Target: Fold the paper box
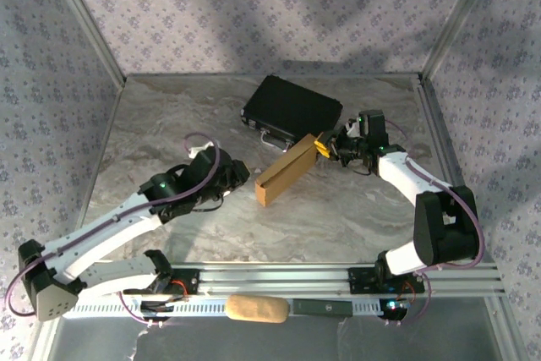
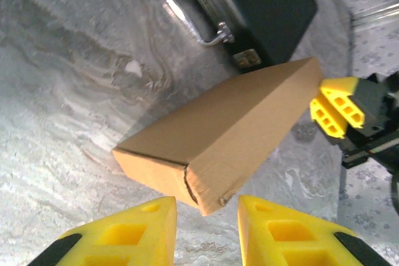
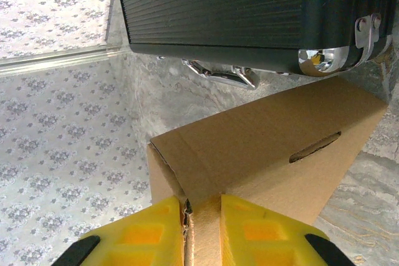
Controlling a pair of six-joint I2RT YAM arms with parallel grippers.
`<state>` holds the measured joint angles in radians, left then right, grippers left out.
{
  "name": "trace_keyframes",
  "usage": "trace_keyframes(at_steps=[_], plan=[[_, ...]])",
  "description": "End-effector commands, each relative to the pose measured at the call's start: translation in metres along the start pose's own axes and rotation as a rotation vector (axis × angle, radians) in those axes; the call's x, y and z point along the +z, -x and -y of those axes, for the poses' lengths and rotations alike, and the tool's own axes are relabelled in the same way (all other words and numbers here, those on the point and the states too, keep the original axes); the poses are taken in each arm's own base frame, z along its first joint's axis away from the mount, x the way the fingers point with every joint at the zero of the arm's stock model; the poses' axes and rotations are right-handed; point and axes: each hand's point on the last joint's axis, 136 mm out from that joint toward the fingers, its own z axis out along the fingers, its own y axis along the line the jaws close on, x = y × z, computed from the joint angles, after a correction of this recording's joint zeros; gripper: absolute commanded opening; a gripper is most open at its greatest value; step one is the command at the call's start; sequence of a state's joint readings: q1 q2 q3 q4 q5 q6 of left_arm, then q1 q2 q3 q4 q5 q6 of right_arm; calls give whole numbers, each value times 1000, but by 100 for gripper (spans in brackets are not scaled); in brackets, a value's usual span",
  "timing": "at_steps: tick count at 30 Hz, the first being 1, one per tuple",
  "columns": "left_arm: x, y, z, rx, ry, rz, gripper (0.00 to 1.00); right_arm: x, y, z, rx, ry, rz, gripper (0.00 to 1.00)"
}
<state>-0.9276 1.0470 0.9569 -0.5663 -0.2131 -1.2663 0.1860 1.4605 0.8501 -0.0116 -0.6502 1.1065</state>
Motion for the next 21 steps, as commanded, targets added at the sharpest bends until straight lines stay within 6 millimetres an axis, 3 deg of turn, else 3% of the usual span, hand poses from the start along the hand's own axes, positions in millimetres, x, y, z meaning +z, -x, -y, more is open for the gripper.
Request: trace_keyframes(at_steps=[1,13,21], plan=[[1,-10,5,-96,22,-56,32,8,-17,49,115,-170,-46,20],[28,-22,20,-190,67,-116,36,7,-17,48,114,-169,-45,20],[44,-34,18,-212,102,-162,28,7,-17,47,113,-165,-45,19]])
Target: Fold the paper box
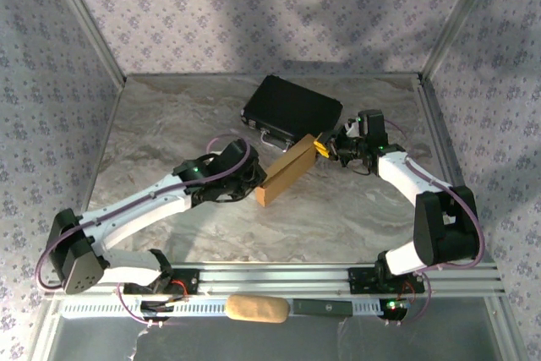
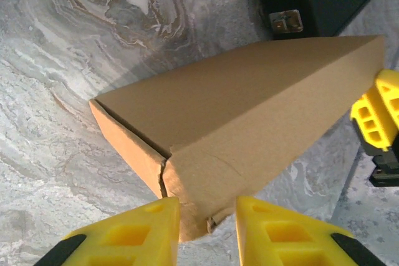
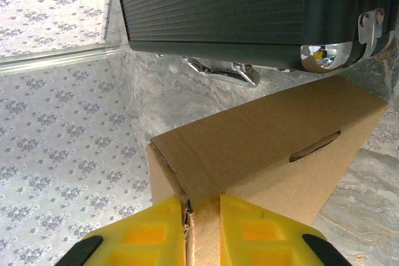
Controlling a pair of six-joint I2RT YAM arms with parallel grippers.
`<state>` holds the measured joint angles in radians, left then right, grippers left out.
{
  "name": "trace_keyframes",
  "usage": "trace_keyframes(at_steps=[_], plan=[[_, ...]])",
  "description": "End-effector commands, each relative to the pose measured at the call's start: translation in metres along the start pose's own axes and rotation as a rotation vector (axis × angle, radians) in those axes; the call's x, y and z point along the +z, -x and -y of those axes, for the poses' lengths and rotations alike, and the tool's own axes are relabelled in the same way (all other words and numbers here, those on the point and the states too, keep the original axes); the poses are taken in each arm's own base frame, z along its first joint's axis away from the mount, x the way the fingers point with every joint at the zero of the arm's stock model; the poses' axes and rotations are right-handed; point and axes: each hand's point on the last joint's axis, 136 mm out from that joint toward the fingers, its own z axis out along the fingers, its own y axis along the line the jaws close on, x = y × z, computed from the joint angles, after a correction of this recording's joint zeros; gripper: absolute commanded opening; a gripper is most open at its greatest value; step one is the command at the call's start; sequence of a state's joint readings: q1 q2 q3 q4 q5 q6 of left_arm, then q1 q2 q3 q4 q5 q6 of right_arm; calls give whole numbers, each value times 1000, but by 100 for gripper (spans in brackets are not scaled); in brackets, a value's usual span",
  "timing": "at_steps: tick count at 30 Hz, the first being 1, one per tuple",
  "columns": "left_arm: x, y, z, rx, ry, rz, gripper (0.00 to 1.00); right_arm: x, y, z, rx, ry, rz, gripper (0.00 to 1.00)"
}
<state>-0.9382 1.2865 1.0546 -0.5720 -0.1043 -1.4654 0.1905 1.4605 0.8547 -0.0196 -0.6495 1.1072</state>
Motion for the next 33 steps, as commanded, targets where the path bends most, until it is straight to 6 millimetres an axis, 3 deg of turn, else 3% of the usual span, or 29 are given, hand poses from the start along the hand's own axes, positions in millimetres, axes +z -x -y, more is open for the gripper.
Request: trace_keyframes(at_steps=[1,23,33], plan=[[-4,-4,9,-42,-14,-21,27,7,-15,48,114,-164,-42,19],[12,-10,11,-70,-16,-42,22,9,-16,49,116,-164,-44,17],[22,-14,1,-82,12,-42,13,10,-17,51,118,-168,-47,15]])
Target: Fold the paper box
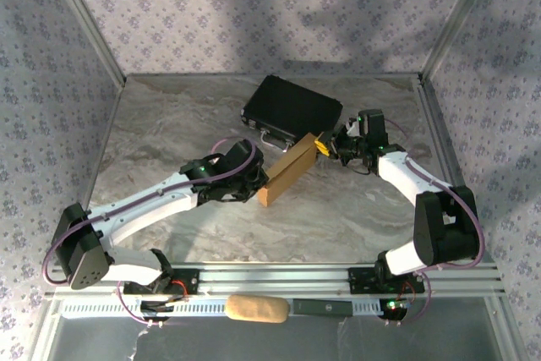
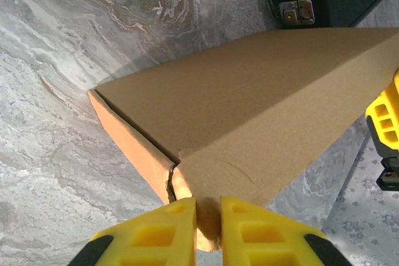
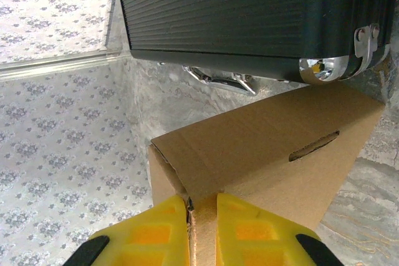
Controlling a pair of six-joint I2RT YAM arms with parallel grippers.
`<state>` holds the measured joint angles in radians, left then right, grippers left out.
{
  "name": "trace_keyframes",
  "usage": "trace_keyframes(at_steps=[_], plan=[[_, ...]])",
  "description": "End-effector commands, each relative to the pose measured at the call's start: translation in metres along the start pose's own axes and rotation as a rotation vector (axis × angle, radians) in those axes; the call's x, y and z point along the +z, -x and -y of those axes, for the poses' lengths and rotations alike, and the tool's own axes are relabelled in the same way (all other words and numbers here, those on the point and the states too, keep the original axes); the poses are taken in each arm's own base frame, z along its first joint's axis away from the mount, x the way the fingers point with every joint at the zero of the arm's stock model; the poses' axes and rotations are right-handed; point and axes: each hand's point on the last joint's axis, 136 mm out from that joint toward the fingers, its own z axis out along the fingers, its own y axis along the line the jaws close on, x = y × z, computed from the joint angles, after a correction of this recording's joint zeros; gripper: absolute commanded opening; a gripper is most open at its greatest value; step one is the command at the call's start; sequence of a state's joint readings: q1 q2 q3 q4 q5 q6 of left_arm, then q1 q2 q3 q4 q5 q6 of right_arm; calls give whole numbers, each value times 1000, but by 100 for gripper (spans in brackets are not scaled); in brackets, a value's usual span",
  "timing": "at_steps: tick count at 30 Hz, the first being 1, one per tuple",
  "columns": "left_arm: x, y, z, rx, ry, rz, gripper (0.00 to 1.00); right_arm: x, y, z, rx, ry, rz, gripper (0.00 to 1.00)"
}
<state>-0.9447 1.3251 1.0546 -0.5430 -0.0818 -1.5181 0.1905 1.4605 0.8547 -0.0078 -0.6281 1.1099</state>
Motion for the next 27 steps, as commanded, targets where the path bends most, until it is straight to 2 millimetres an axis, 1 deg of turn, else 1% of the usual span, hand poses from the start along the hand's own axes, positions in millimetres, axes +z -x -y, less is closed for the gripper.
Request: trace_keyframes(at_steps=[1,4,8,14,17,22,24,25,27], plan=[[11,-6,-2,-35,7,-11,12,10,-23,52,121,-170,-72,15],[10,-6,-5,-28,17,-3,9,10,-23,54,122,-173,-70,14],[12,-8,-12,-9,47,-1,8,11,-23,54,126,-174,-69,14],[15,-9,-29,25,103,34,7,11,-22,52,128,-173,-65,13],[21,-11,-35,55,132,51,3,12,-23,54,129,-179,-65,13],[26,-11,-47,114,206,103,2,11,-23,53,130,-179,-64,13],[22,-8,-47,144,224,144,2,11,-23,53,130,-181,-62,13],[18,-7,-51,165,253,165,2,11,-22,52,129,-180,-60,13],[14,-6,-50,198,271,195,2,11,-22,53,133,-183,-59,13]])
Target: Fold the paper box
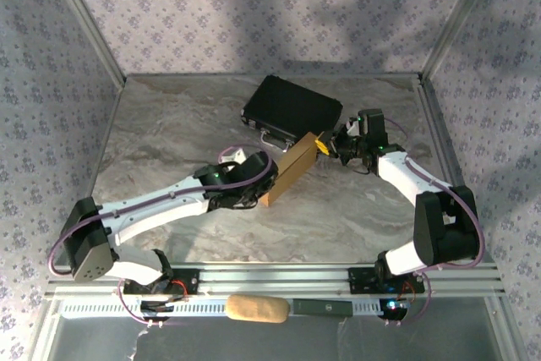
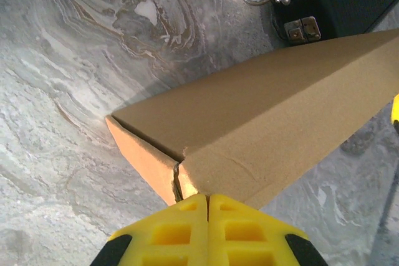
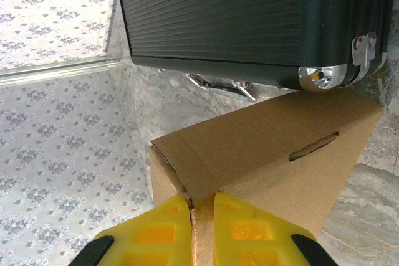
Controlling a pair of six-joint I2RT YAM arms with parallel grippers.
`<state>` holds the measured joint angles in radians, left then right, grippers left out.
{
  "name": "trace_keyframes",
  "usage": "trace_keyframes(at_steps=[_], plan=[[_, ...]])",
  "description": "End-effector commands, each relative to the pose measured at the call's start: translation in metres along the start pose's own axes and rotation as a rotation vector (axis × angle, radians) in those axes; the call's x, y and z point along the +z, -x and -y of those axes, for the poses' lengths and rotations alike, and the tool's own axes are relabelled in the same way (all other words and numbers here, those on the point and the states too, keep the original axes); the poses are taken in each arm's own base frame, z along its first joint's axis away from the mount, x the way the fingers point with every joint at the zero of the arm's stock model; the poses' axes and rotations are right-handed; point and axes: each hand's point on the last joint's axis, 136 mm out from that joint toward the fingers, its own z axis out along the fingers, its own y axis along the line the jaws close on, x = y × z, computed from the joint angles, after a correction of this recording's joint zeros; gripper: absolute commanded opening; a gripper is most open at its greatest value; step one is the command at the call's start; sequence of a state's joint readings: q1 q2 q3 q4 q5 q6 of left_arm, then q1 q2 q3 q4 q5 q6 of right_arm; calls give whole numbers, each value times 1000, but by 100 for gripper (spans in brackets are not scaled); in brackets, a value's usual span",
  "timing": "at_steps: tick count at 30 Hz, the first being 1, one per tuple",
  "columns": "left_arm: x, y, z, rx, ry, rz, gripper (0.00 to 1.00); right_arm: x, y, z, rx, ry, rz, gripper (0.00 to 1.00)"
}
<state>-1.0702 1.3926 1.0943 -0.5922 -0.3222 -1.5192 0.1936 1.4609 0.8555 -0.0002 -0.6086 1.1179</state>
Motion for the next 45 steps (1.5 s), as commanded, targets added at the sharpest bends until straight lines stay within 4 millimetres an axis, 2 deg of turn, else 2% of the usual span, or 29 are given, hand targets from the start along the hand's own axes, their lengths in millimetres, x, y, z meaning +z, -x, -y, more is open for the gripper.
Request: trace_keyframes(at_steps=[1,6,7,10,13,18,21,26,31,33,35,38,41,45], plan=[[10,-8,-47,113,210,32,1,10,-24,54,131,-182,-75,13],[8,-9,-46,142,207,47,0,8,-25,55,133,-189,-70,12],[3,-7,-44,145,199,60,4,7,-25,55,134,-190,-67,12],[-17,4,-28,169,135,108,30,5,-24,55,135,-188,-57,11],[-43,15,-4,197,26,150,43,3,-24,55,137,-190,-47,11],[-73,30,7,210,-65,188,46,-2,-27,61,135,-186,-49,11],[-76,29,10,234,-97,179,42,-5,-33,71,133,-189,-49,11],[-64,18,7,268,-83,138,41,-18,-49,93,126,-226,-44,12],[-45,6,3,269,-74,107,40,-27,-61,125,122,-290,-25,17],[-40,3,-1,276,-60,103,40,-26,-61,132,126,-299,-33,25],[-37,6,-5,294,-41,115,41,-28,-59,131,106,-305,-29,32],[-26,22,-31,302,61,113,42,-42,-60,120,22,-359,20,48],[-2,38,-54,234,76,63,41,-47,-88,105,-59,-381,35,52],[35,60,-72,118,-11,-6,40,-29,-151,90,-125,-280,83,62]])
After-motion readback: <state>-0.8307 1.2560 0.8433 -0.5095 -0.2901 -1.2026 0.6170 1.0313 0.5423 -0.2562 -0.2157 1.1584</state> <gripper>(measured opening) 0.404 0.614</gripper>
